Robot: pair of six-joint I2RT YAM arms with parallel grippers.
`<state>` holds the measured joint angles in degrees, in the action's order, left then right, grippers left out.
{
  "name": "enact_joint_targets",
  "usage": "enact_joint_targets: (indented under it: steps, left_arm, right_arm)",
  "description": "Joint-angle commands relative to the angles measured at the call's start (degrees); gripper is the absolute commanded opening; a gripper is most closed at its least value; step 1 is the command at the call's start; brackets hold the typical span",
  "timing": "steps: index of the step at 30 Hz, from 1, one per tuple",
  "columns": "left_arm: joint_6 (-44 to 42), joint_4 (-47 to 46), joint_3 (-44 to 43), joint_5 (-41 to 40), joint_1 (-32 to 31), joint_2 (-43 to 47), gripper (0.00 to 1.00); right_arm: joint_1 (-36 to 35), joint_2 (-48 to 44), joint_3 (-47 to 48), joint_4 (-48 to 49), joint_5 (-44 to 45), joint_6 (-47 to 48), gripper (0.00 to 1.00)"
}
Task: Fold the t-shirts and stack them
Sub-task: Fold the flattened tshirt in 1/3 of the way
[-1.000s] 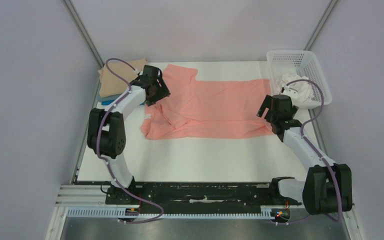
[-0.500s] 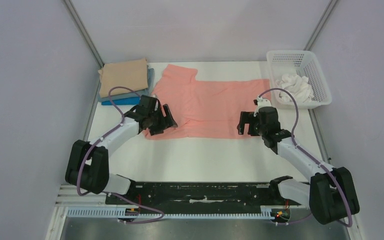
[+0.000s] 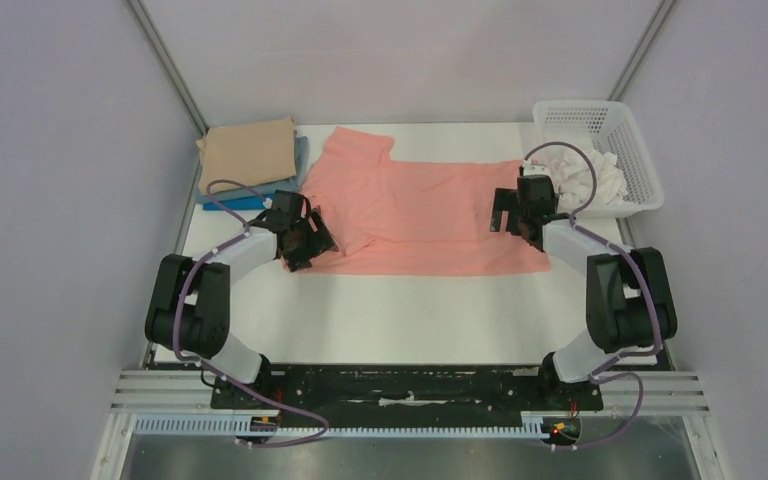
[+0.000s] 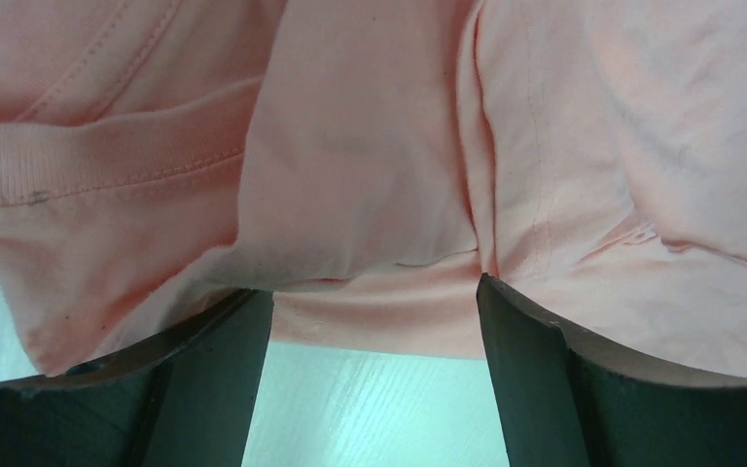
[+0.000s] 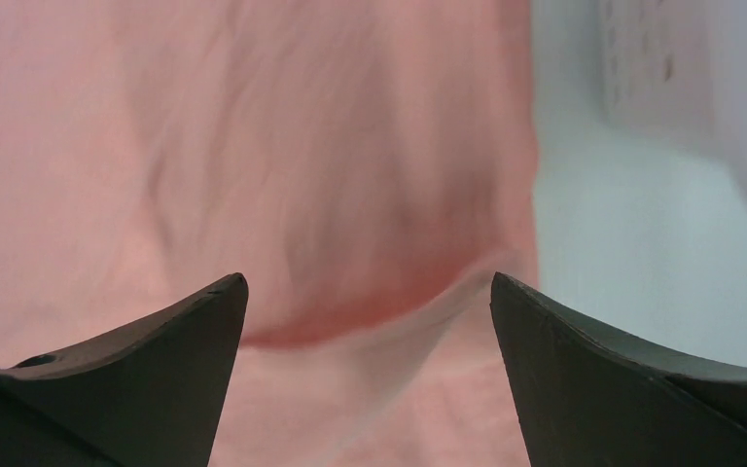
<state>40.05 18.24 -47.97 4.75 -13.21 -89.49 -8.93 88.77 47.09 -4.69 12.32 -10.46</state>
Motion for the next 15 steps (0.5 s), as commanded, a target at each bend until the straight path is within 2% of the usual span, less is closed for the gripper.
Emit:
enact_joint_targets:
  steps: [1,6,11,15]
  left_arm:
    - [0.4,1.2,-0.6,-4.5,2.5,-0.5,0.84]
    - [0.0,1.3,-0.5,-0.9,3.3,1.3,0.84]
    - [0.3,0.1,-2.1,6.0,3.1,3.4,0.84]
    - [1.1,-1.9,-2.0,6.5,2.2,7.0,0.84]
  right_arm:
    - [1.8,5.0,7.0,4.2,0.1,2.1,0.98]
    - [1.3,1.6,6.1,3.9,-6.7,3.5,0.98]
    - [-3.2,-7.6,0.1,3.3,-4.6,3.9,0.98]
    - [-7.3,-13.4,-6.4,4.0,-6.3,0.5,0.98]
